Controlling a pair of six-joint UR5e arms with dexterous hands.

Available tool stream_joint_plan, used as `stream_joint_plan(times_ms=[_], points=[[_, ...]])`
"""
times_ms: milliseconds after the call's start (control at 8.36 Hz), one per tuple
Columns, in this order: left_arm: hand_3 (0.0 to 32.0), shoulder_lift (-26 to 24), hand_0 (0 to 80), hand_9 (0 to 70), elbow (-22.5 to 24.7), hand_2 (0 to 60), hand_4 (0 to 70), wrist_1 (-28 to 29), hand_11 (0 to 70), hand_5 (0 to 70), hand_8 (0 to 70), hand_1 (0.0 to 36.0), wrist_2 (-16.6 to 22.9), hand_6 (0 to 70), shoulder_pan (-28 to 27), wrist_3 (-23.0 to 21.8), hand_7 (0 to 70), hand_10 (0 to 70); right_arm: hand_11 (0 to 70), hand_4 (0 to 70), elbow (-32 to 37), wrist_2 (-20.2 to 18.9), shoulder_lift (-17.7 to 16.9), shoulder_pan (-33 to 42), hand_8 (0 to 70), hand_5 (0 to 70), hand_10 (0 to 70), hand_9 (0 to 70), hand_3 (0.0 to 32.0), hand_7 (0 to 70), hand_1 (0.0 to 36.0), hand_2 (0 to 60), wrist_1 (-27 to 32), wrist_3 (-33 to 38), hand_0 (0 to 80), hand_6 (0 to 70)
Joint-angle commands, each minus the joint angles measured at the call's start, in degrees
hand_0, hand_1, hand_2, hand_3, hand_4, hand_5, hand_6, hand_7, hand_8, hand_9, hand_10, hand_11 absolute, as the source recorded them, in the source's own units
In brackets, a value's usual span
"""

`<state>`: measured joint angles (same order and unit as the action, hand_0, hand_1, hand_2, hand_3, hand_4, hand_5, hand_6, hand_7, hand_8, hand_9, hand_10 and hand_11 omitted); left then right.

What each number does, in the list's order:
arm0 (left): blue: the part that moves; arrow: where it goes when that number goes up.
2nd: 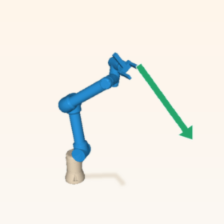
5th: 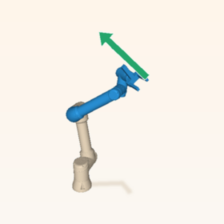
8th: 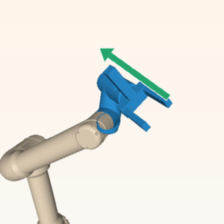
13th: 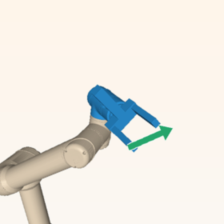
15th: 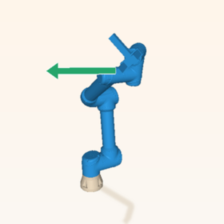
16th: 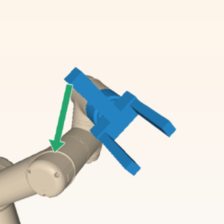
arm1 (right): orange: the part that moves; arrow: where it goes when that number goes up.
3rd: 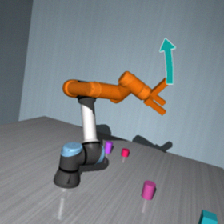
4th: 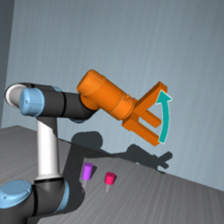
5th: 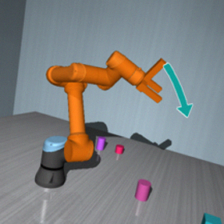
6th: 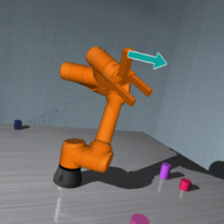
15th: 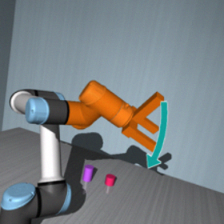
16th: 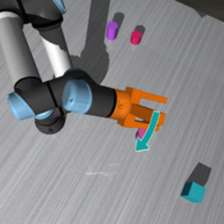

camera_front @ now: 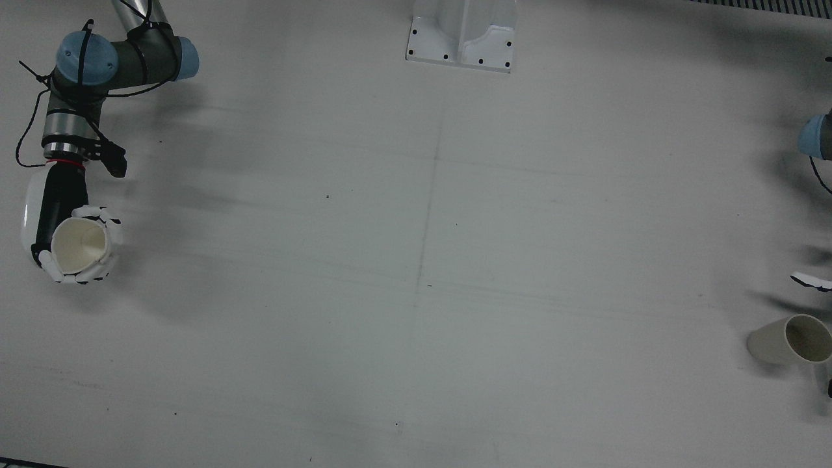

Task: Pour water

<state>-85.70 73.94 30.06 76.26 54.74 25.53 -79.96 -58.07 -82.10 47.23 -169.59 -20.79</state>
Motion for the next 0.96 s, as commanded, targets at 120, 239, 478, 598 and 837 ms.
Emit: stream_joint_plan(times_ms=[120, 239, 478, 598, 837], points=[[18.6, 6.41, 57.6, 0.0, 4.10, 0.0, 0.0, 2.80, 3.1, 0.0, 0.0, 21.0, 0.03, 0.0, 0.02, 0.04, 0.0, 0.4, 70.0, 17.6, 9.69, 10.76, 1.14, -0.64, 57.7, 50.3, 56.8, 70.0, 0.0, 44.9, 14.7, 45.7, 16.95, -9.42, 47.1, 63.7], [18.6, 6.86, 57.8, 0.0, 4.10, 0.0, 0.0, 3.42, 3.2, 0.0, 0.0, 21.1, 0.03, 0.0, 0.02, 0.04, 0.0, 0.4, 70.0, 20.6, 12.96, 11.48, 2.45, -0.56, 60.3, 51.0, 57.7, 70.0, 0.0, 46.7, 14.1, 45.1, 21.02, -11.53, 47.3, 66.7], [18.8, 7.39, 57.4, 0.0, 4.98, 0.0, 0.0, 3.69, 3.1, 0.0, 0.0, 20.9, 0.12, 0.0, 0.02, 0.04, 0.0, 0.4, 70.0, 23.5, 13.43, 15.69, 2.82, -1.87, 59.4, 51.6, 55.2, 70.0, 0.0, 46.6, 13.5, 42.2, 26.23, -14.45, 47.5, 66.6], [18.8, 7.83, 57.1, 0.0, 5.42, 0.0, 0.0, 3.69, 2.9, 0.2, 0.0, 20.6, 0.12, 0.0, 0.02, 0.13, 0.0, 0.3, 70.0, 19.8, 13.51, 15.88, 3.17, -1.96, 58.2, 50.0, 54.9, 70.0, 0.0, 43.7, 14.0, 41.8, 26.24, -14.37, 47.7, 65.6], [19.4, 8.09, 57.4, 0.0, 5.42, 0.0, 0.0, 3.78, 2.9, 0.4, 0.0, 21.1, 0.12, 0.0, 0.37, 0.04, 0.0, 0.3, 70.0, 17.1, 13.78, 15.88, 2.74, -5.80, 53.6, 49.8, 50.6, 66.5, 0.0, 40.4, 11.8, 30.7, 26.33, -13.84, 47.5, 62.2]])
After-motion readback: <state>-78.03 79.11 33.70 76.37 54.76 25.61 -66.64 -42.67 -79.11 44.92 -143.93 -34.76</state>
